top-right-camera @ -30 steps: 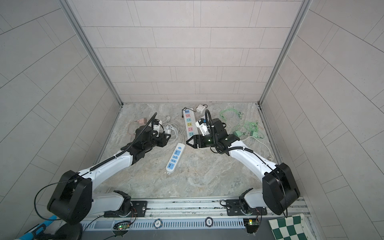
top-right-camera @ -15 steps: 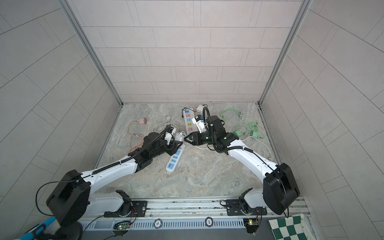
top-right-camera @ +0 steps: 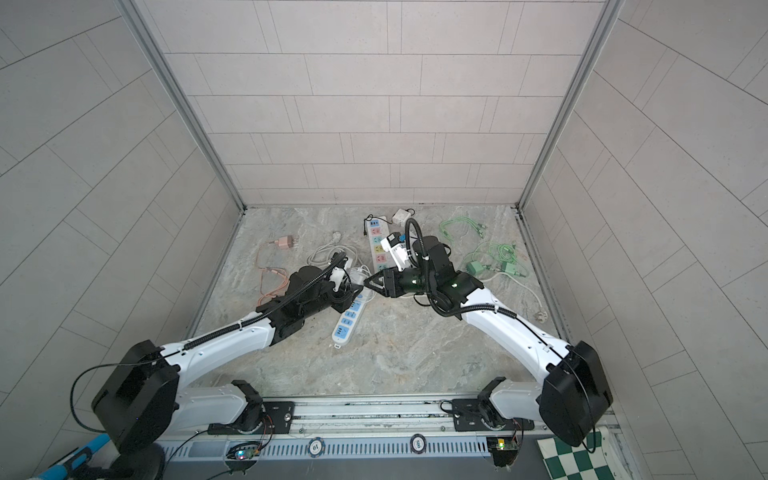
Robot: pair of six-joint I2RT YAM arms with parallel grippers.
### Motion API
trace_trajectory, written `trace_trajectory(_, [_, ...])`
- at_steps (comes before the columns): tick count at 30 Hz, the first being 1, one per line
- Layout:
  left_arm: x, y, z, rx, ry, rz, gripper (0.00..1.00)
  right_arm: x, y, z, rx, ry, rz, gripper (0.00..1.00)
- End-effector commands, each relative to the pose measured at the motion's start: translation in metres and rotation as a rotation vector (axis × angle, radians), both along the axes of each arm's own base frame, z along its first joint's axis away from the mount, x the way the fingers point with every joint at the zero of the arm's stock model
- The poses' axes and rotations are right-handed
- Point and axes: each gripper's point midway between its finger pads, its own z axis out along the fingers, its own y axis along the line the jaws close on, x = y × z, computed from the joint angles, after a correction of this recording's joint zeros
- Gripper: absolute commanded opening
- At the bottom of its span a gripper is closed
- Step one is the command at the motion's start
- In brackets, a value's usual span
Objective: Insert the plug
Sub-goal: 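Lift vivo charger with left gripper while right gripper moves toward it, then close the right gripper on the vivo charger held by the left gripper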
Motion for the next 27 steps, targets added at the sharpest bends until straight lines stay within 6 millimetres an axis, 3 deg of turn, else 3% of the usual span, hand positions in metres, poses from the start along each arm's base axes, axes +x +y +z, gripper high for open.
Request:
trace_trajectory(1, [0.004, -0.004, 0.025, -0.027, -0.059, -0.001, 0.19, -0.005, -0.006, 0.008, 0.001, -0.028, -0.016, 0.39])
trace_trajectory(7, [0.003, -0.005, 0.028, -0.032, -0.055, 0.001, 0.19, -0.011, 0.016, 0.011, 0.058, 0.001, 0.047, 0.38])
trace_trajectory(11, [0.002, -0.005, 0.032, -0.032, -0.06, -0.001, 0.18, -0.01, 0.029, -0.006, 0.04, 0.056, 0.054, 0.37])
trace_trajectory(17, [-0.005, -0.003, 0.042, -0.038, -0.066, -0.009, 0.19, 0.003, 0.033, -0.036, 0.014, 0.13, 0.009, 0.36])
trace_trajectory(27, [-0.017, -0.002, 0.051, -0.056, -0.072, -0.029, 0.19, 0.027, 0.031, -0.045, 0.013, 0.163, -0.037, 0.37])
